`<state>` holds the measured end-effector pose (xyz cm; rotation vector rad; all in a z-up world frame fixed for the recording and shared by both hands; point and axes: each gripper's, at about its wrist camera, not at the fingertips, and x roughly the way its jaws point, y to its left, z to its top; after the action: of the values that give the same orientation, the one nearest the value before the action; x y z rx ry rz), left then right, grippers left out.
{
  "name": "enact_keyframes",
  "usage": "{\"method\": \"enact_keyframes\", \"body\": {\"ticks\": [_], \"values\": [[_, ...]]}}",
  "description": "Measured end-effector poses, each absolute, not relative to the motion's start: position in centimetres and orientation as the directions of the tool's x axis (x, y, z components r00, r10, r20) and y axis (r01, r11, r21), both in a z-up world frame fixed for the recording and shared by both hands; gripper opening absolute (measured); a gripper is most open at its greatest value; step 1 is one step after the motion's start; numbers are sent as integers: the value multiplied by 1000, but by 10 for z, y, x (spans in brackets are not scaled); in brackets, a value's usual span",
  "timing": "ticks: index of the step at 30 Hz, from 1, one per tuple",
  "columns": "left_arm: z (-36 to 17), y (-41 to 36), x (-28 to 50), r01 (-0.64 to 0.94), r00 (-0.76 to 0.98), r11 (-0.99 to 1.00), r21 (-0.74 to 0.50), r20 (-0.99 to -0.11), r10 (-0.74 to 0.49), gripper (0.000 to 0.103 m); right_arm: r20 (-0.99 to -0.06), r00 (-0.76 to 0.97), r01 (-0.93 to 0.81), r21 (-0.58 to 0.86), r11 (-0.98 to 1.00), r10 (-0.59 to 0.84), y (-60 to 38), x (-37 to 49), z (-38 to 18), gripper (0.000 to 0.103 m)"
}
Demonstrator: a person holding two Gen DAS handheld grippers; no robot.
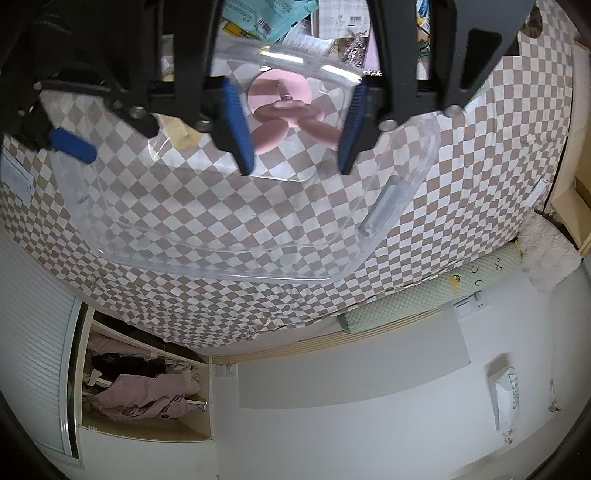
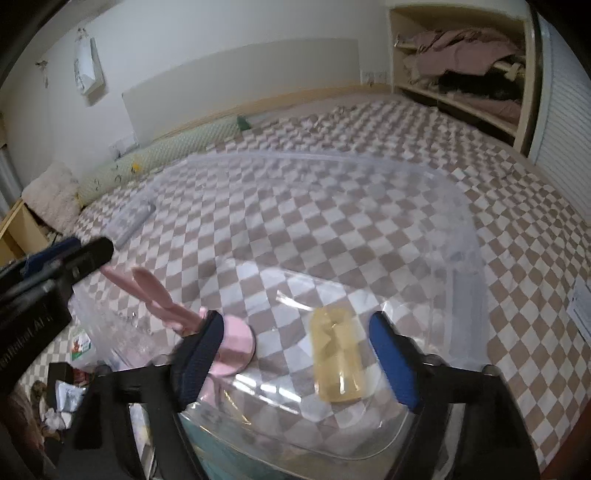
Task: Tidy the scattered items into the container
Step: 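Lower the pink stand into the box and open the left tool while the right tool releases the tray, then withdraw both tools from the box back over the pile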
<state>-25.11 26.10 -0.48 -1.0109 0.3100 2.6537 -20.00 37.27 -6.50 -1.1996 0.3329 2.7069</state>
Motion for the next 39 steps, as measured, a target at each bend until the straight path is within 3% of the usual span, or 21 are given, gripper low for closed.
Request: {"method": "enact_keyframes", "body": {"ticks": [4,6,8,10,16,22,31,36,39], "values": [[-4,253,-247,-328,-717,-939,107,-676,173,53,-714,-698,-237,156,-959,56,373,-196,-58,82],[-4,248,-244,-319,-721,-941,110,-673,166,73,-702,-710,-239,166,-957,56,374,-194,-56,82],[-4,242,-241,-311,-728,-943,115,-667,159,82,-688,-724,-233,173,-957,52,376,-195,-55,83],[-5,238,-239,-309,-727,-944,117,-669,155,83,-674,-737,-229,173,-958,54,377,-196,-53,98],[-7,223,-234,-301,-720,-947,110,-678,150,83,-590,-801,-241,166,-956,100,376,-195,-45,103],[-16,213,-222,-334,-706,-932,138,-692,150,83,-513,-842,-274,138,-952,168,380,-197,-40,103],[-25,185,-206,-348,-691,-929,124,-704,165,83,-571,-811,-271,170,-947,129,379,-209,-55,103],[-29,163,-197,-319,-684,-943,100,-713,156,83,-526,-836,-265,135,-955,157,373,-204,-53,103],[-30,152,-191,-304,-681,-949,80,-715,158,83,-548,-825,-247,128,-961,139,370,-205,-55,103]]}}
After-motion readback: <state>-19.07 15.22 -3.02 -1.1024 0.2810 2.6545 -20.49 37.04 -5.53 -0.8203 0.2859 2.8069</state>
